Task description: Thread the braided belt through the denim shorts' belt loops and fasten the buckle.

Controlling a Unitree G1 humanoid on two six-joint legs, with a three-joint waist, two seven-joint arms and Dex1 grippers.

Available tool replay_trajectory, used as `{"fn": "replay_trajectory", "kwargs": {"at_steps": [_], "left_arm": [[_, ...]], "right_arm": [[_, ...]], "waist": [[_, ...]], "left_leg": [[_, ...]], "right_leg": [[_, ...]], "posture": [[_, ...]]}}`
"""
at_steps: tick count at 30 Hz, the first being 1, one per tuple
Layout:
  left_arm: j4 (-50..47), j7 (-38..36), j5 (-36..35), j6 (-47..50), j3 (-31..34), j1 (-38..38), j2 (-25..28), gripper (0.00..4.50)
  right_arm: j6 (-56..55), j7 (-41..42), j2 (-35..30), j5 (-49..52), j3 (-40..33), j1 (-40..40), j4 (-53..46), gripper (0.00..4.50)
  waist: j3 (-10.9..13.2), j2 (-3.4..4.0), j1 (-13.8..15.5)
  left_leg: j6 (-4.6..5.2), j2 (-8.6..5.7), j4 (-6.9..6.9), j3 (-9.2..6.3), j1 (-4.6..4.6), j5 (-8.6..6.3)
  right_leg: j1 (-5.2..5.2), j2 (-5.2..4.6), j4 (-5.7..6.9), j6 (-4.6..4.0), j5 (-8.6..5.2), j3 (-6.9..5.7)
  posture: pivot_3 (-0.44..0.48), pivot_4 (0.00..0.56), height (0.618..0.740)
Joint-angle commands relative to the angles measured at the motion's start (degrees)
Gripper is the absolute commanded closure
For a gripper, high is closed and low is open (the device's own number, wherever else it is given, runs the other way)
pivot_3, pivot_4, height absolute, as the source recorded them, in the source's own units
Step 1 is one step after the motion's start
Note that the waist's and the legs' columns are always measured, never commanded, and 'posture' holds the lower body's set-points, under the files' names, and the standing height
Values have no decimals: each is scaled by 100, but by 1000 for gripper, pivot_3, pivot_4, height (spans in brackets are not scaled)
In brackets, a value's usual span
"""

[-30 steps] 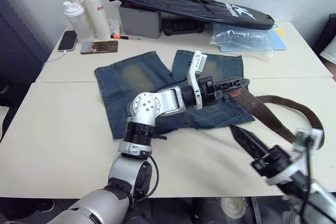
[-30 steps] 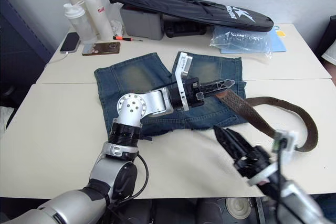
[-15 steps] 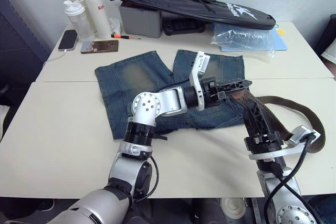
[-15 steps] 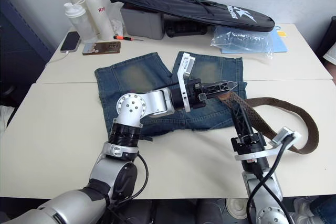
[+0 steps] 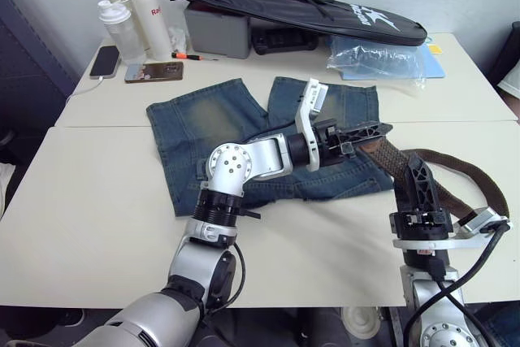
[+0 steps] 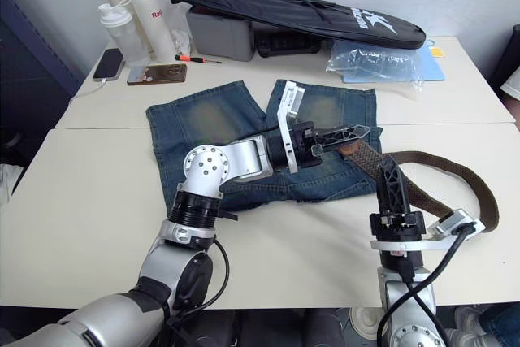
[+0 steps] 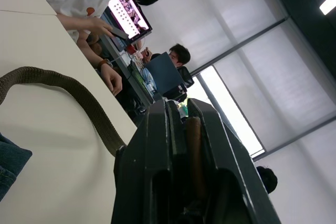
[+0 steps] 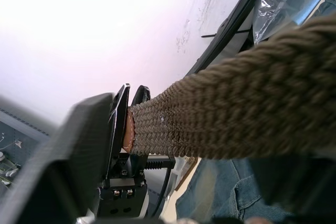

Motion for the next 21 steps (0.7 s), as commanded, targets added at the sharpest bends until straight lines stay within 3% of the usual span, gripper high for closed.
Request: {"fn": "replay_trajectory", "kwargs": {"at_steps": [1,4,5,6,10,13,15,18,21], "left_arm": [[-77,-79,21,-80,-50,95,-456,4500],[-36,-84,190,-299,-76,92,-399,4500],[-31,-127,230,-312,-88,83,-344,4500],[-45,-212,275,-316,-110,77,-249,3719],[-82,-600,592,-530,-132,-6,220,2379],[-303,-1281,1213,-740,-711,28,817,1095],[-514,-1965,1784,-983,-1462,132,1388,164],[-715,-2812,2664,-1574,-2509,276,2097,54],[-586,-3328,3464,-2331,-3187,303,2369,54]], "right_arm": [[-78,82,3,40,36,-21,-38,2965],[-117,28,-21,-3,-13,-57,16,4343],[-132,-9,-37,-12,-44,-77,24,4433],[-159,-65,-65,-13,-102,-112,21,4500],[-215,-381,-328,159,-447,-240,-61,4500],[-190,-771,-662,319,-750,-312,-41,4500],[-114,-1082,-1027,354,-1013,-313,-28,4500],[42,-1455,-1570,471,-1281,-236,-184,4500],[432,-1660,-2414,477,-1639,74,-269,4500]], "waist": [[0,0,0],[0,0,-4],[0,0,-5],[0,0,-4],[0,1,-11],[0,2,-37],[-2,10,-72],[-3,25,-110],[3,32,-85]], "left_leg": [[0,0,0,0,0,0],[0,0,0,0,0,0],[0,0,0,0,0,0],[0,0,1,0,0,0],[0,0,3,1,0,0],[0,0,2,2,1,0],[-2,0,0,2,2,1],[-23,0,-7,5,0,13],[-22,0,-8,6,-4,12]], "right_leg": [[0,0,-2,-1,-1,0],[0,0,-3,-3,-2,0],[0,0,-3,-3,-2,0],[0,0,-3,-3,-2,0],[0,0,-3,-9,-5,0],[0,0,-1,-11,-6,0],[-3,0,1,-12,-6,0],[-6,-1,12,-10,-5,1],[-8,-1,6,-12,-6,2]], "posture": [[0,150,740],[0,150,740],[0,150,740],[0,150,740],[0,150,740],[0,150,740],[0,150,740],[0,150,740],[0,150,740]]}}
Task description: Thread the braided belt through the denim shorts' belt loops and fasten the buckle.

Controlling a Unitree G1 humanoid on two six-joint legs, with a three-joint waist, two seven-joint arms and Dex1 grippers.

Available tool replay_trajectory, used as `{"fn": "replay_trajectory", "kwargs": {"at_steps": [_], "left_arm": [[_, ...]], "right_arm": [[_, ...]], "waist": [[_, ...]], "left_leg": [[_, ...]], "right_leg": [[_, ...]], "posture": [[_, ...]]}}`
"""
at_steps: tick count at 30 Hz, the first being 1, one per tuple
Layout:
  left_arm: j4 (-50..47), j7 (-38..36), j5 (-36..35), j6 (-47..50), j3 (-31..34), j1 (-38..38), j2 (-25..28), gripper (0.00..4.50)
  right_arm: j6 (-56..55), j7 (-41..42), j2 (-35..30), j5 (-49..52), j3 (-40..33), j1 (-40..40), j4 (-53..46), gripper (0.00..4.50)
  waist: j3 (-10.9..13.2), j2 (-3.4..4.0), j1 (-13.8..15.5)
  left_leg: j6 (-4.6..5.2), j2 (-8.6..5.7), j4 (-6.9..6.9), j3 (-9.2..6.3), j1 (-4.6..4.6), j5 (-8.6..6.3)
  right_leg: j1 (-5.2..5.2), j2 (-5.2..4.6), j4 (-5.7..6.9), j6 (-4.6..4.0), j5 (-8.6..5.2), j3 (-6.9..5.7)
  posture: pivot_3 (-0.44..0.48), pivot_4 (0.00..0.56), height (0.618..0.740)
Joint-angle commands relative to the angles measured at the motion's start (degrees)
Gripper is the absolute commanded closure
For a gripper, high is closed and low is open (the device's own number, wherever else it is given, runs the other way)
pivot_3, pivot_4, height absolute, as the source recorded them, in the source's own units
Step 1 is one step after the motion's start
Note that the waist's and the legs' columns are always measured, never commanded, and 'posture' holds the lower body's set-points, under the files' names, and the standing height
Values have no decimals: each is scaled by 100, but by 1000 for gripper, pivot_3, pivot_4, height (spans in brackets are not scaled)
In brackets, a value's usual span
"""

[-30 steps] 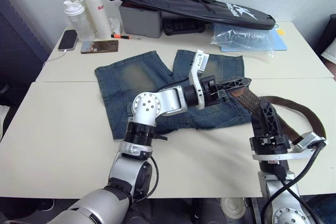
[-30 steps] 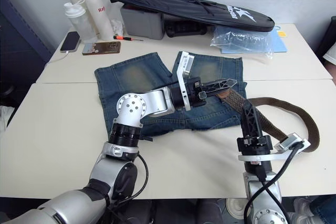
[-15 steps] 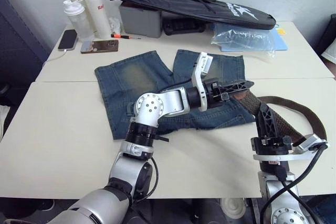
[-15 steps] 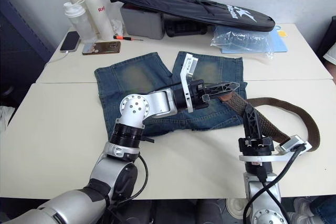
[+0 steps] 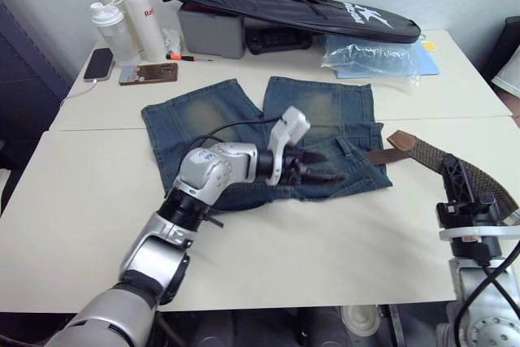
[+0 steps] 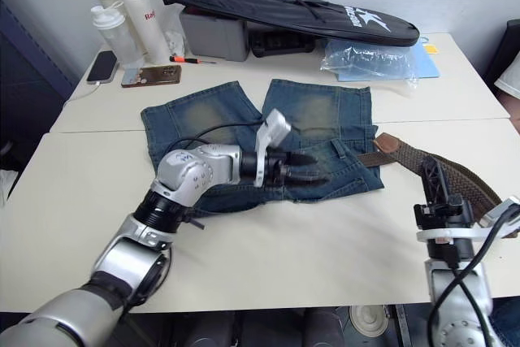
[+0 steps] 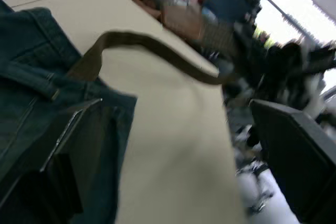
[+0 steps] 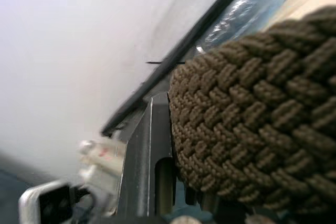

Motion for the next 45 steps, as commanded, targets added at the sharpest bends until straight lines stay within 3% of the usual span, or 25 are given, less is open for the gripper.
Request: {"fn": "replay_trajectory", "kwargs": {"at_steps": [1,3,7,12,17,20,24,28,30,39,45], "left_arm": [[53,-528,986,-1102,-716,-138,-52,54],[398,-484,1420,-1617,-859,-272,-313,54],[1149,-287,1940,-2123,-886,-531,-992,54],[2556,556,3061,-3069,-1047,-1052,-1744,54],[3239,511,3636,-3662,-1224,-1107,-1973,54],[3632,492,3998,-4214,-1310,-1094,-2030,924],[3640,65,3975,-4345,-1161,-982,-2086,2709],[2955,-923,3773,-4597,-1170,-647,-1784,4420],[2441,-1290,3774,-4651,-1176,-408,-1475,4471],[99,-3296,2972,-3232,-994,507,136,4471],[-321,-3717,2761,-3035,-893,704,678,4471]], "right_arm": [[653,-126,-1113,59,-560,484,-322,4500],[1022,-147,-1741,125,-796,789,-285,4500],[1333,-306,-2340,352,-1137,955,-204,4500],[1332,-662,-2430,490,-1304,826,-423,4500],[1237,-983,-2381,542,-1444,810,-663,4500],[1199,-1131,-2355,565,-1508,808,-763,4500],[1204,-1197,-2403,555,-1514,793,-810,4500],[1282,-1164,-2539,582,-1463,710,-741,4500],[1370,-1163,-2606,591,-1335,655,-716,4500],[1487,-1390,-2584,999,-778,627,-1052,4500],[1496,-1477,-2531,1135,-418,648,-1218,4500]], "waist": [[5,2,36],[9,-6,110],[37,-47,150],[46,-57,163],[46,-56,145],[47,-58,160],[47,-58,172],[43,-52,157],[40,-45,152],[24,-17,129],[16,-2,130]], "left_leg": [[-1,-1,4,0,-8,-1],[17,-2,13,8,-11,-17],[29,0,16,10,-11,-21],[42,-2,19,15,-11,-28],[45,-1,9,18,-7,-30],[45,-1,10,19,-11,-30],[45,-2,17,19,-13,-31],[47,0,14,19,-9,-32],[48,0,10,19,-7,-32],[54,5,14,17,-3,-34],[55,6,20,17,-4,-34]], "right_leg": [[-4,-1,-11,-12,-7,1],[-6,-4,-21,-15,-8,7],[-4,-2,-32,-14,-7,8],[0,-3,-46,-10,-6,9],[-7,-3,-42,3,1,9],[-9,-3,-42,3,1,8],[-6,-4,-45,1,0,8],[-6,-3,-40,-4,-2,8],[-8,-3,-34,-5,-3,8],[-20,0,1,12,6,8],[-20,0,6,2,1,10]], "posture": [[0,150,740],[0,150,740],[0,150,740],[0,150,740],[0,150,740],[0,150,740],[0,150,740],[0,150,740],[0,150,740],[0,150,740],[0,150,740]]}}
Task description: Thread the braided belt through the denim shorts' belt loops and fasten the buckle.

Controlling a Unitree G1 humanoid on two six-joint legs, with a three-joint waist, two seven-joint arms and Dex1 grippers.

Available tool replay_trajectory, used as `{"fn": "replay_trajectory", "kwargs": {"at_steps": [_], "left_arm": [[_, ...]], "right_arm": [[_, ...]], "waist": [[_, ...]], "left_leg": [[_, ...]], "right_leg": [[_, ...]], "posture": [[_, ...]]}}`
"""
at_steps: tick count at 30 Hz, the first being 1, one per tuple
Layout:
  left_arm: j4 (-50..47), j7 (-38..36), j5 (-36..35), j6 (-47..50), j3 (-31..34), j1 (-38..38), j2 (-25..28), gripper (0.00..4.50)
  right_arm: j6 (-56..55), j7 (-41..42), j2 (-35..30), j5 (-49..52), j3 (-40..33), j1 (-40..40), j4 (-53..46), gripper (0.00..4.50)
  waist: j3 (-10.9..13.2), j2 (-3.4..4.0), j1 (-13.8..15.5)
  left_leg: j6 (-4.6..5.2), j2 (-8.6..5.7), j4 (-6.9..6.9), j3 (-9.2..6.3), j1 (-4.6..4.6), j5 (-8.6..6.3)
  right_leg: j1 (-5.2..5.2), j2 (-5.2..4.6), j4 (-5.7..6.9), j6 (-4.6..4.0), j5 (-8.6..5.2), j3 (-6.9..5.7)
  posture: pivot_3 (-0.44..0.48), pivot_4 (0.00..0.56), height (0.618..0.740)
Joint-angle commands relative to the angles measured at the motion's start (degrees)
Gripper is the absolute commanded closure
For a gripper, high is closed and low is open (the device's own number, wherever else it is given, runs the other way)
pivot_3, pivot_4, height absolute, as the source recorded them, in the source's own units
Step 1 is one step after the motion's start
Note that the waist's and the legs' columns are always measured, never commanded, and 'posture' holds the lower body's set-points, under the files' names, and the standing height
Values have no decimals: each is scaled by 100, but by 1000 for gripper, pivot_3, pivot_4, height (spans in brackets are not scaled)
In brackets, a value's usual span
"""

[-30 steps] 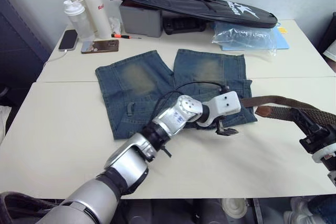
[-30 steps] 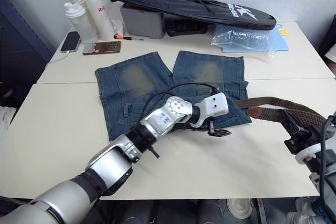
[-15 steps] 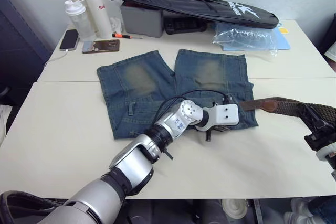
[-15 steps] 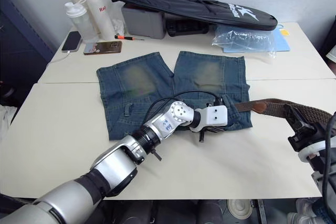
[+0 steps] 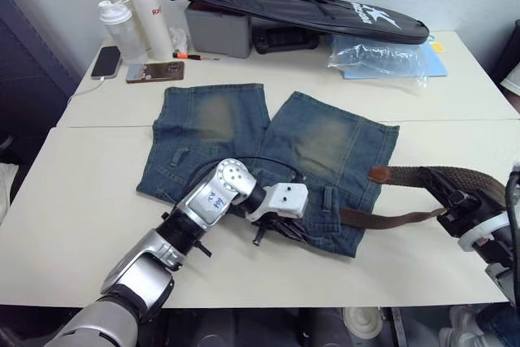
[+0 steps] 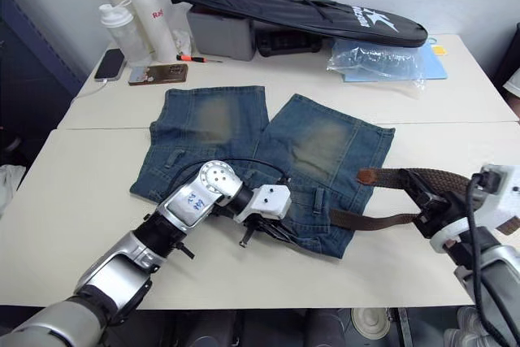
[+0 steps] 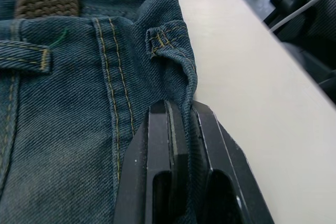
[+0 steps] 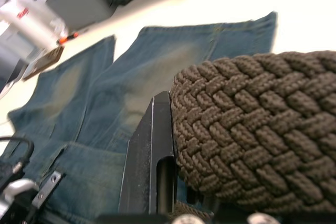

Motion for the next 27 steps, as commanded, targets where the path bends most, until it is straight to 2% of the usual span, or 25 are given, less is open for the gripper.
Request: {"fn": "replay_trajectory", "kwargs": {"at_steps": [1,7,9,14,19,27], "left_arm": [[-552,-567,-292,94,136,167,466,4471],[-824,-805,-693,644,430,128,694,2571],[-931,-786,-886,952,658,85,779,1690],[-1404,-506,-1506,2215,1457,-18,1127,41],[-1459,73,-1421,2543,1899,10,1339,41],[-1896,591,-1510,2848,2071,258,1411,41]], "right_arm": [[-33,-91,17,315,278,-16,-389,4500],[-14,-93,-80,617,449,-6,-406,4500],[-38,-144,-62,737,495,24,-445,4500],[-25,-276,16,908,776,209,-565,4500],[-42,-297,108,899,1055,113,-367,4500],[53,-253,140,706,1482,-188,129,4500]], "waist": [[0,0,13],[0,-2,3],[0,-2,-2],[0,-2,1],[0,-2,-10],[1,-6,-10]], "left_leg": [[0,0,0,0,0,0],[0,-1,2,-1,-1,0],[1,0,2,-2,-1,0],[1,0,2,-3,-2,0],[1,1,0,-5,0,0],[1,0,1,-4,1,0]], "right_leg": [[0,0,0,0,0,0],[1,1,1,2,1,1],[1,1,3,2,1,1],[1,1,5,7,4,1],[0,2,10,15,8,1],[1,2,11,16,9,2]], "posture": [[0,150,740],[0,150,740],[0,150,740],[0,150,740],[0,150,740],[0,150,740]]}}
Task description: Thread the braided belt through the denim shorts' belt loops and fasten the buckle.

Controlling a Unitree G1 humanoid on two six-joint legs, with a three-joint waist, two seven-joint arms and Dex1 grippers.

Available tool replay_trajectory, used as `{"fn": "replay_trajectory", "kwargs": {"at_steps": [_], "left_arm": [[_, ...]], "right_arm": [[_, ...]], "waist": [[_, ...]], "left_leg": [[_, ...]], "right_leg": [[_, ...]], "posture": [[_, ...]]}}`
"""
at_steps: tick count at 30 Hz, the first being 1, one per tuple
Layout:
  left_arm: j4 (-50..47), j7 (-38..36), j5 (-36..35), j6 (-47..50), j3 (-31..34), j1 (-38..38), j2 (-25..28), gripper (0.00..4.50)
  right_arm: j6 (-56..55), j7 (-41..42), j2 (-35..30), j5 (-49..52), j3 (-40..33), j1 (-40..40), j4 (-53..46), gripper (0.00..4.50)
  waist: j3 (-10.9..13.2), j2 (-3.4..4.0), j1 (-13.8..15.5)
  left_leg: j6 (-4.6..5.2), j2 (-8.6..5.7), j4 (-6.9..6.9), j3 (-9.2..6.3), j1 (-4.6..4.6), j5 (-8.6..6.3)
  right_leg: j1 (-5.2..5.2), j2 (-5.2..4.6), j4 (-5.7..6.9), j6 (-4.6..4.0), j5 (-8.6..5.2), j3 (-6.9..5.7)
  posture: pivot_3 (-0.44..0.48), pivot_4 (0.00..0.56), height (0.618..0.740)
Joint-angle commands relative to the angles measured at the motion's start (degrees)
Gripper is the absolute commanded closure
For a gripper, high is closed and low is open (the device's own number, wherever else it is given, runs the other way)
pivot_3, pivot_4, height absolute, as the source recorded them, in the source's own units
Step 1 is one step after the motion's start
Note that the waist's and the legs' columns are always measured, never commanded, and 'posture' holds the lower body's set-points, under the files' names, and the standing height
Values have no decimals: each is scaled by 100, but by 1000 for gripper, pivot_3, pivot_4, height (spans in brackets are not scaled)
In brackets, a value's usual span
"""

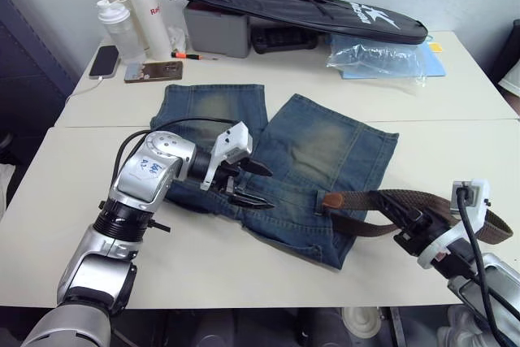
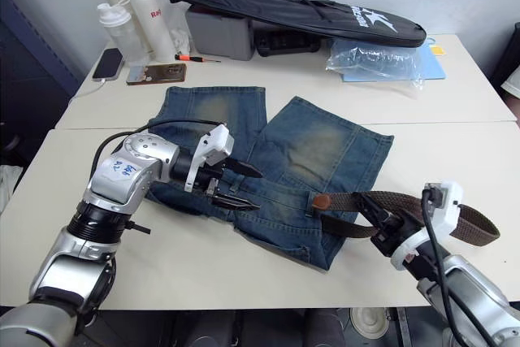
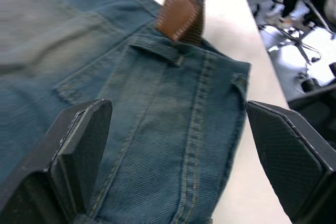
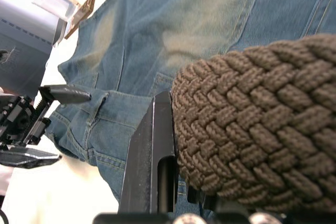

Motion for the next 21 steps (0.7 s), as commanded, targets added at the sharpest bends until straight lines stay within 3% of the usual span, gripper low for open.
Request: {"fn": "replay_trajectory", "kwargs": {"at_steps": [1,9,21], "left_arm": [[-608,354,-174,216,174,189,59,41],[-821,675,-263,341,219,334,107,41],[-893,873,-397,326,154,379,60,41]], "right_arm": [[53,46,-16,-109,149,-240,373,4500],[237,149,-205,-191,29,-442,764,4500],[501,75,20,-401,645,-935,830,4500]], "waist": [[1,-1,-5],[0,-1,-4],[0,-1,-3]], "left_leg": [[0,0,0,0,0,0],[0,0,0,1,1,0],[-1,0,1,1,0,0]], "right_leg": [[0,0,0,1,0,0],[-1,0,2,9,5,0],[-1,0,1,39,21,0]], "posture": [[0,150,740],[0,150,740],[0,150,740]]}}
